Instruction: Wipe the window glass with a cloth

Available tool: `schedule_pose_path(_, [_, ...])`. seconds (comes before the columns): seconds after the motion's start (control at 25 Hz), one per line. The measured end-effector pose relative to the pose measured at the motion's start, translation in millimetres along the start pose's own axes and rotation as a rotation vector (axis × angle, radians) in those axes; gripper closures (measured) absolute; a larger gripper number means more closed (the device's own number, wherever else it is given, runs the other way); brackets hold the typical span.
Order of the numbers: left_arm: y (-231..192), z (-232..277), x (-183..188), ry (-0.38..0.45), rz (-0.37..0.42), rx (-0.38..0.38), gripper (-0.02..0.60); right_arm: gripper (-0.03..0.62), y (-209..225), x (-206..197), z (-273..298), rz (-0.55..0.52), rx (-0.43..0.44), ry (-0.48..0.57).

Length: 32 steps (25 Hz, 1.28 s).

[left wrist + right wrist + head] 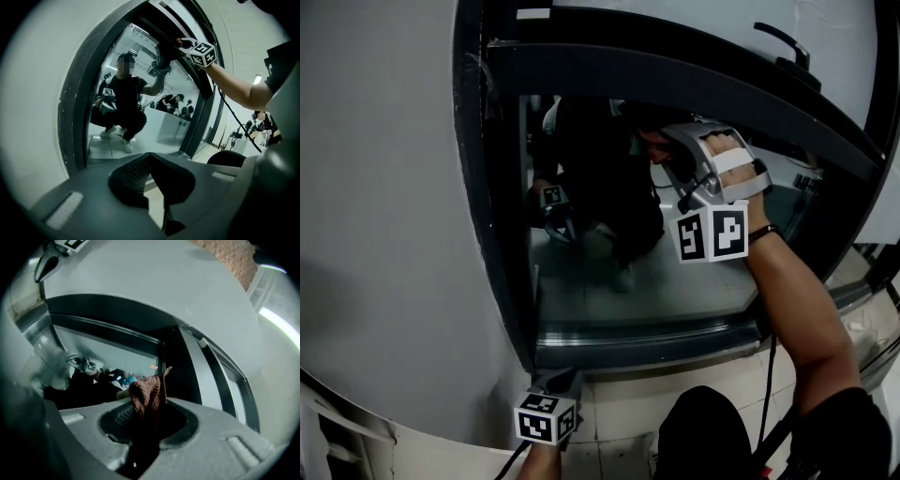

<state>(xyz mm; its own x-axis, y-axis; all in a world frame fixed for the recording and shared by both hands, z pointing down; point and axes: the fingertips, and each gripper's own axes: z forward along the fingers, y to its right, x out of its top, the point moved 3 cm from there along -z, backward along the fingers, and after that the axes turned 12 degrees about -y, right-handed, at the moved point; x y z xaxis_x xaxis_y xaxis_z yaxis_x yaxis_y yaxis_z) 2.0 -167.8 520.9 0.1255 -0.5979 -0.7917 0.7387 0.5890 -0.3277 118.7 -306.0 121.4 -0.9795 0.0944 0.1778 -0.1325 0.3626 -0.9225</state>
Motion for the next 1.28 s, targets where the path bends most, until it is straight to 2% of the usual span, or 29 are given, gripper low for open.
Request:
schedule_pose_path(0.52, [1.6, -1.1, 0.7, 0.001, 0.0, 0.007, 0.565, 0.522, -15.4, -1.7, 5.0, -0.004, -0.016, 0.0])
schedule_pose_path(1.28, [7.0, -2.6, -0.8, -0.003, 0.002, 0.005, 0.565, 0.521, -101.9, 17.6, -30.0, -0.01, 0.108, 0.06])
